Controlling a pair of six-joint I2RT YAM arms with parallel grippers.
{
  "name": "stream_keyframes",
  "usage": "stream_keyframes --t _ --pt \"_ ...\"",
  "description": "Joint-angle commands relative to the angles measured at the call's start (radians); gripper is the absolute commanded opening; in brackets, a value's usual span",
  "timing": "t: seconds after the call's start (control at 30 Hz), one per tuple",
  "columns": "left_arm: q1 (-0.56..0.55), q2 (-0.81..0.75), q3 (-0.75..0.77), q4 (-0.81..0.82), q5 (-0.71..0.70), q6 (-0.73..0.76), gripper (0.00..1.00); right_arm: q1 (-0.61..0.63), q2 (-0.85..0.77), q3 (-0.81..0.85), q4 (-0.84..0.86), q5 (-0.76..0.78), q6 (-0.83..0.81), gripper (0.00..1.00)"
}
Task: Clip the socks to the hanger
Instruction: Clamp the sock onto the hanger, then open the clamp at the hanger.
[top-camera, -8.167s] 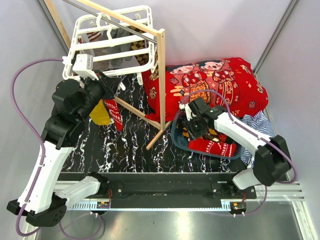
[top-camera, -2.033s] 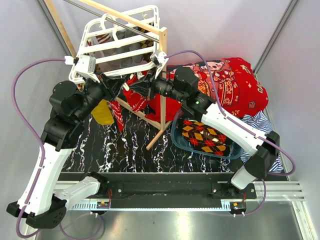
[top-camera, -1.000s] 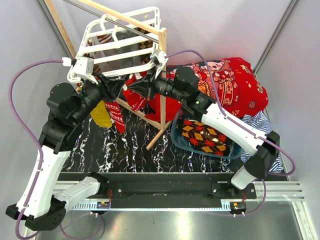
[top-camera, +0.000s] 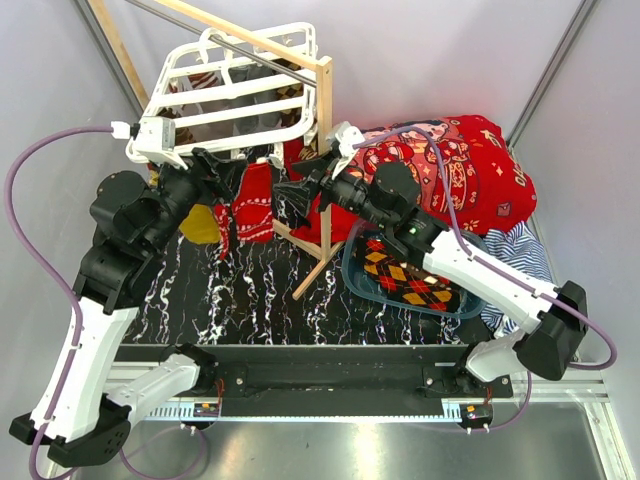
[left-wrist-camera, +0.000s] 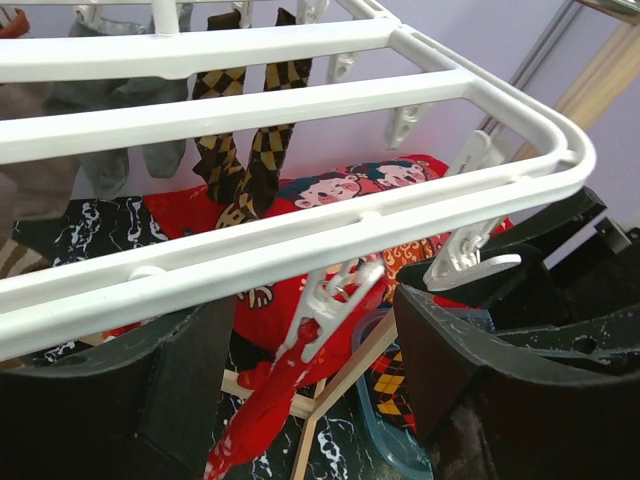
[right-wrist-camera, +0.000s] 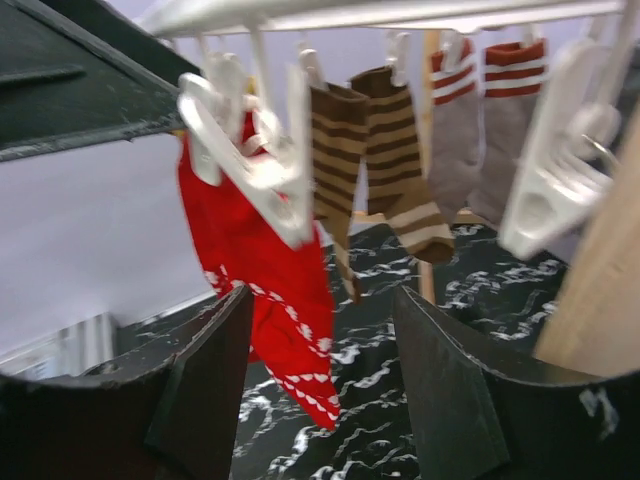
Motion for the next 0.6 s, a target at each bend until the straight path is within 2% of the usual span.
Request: stream_keyframes --t 0.0,0.07,0.33,0.57 --pt "-0.001 0.001 -0.005 0.032 -0.041 -0.008 0.68 0.012 -0.028 -0.056 0.170 0.147 -0.080 0.67" --pt "-0.001 0.001 -0.002 0.032 -0.042 -0.008 0.68 0.015 -0.026 -0.082 0.242 0.153 -0.080 0.67" --pt "-0.001 -0.002 0.001 0.032 -0.047 0.000 0.69 0.075 0.012 -0.080 0.400 0.225 -0.259 0.72" --pt "-0.001 -0.005 0.001 0.027 -0.048 0.004 0.69 0.080 0.040 -0.027 0.390 0.233 -0.298 0.73"
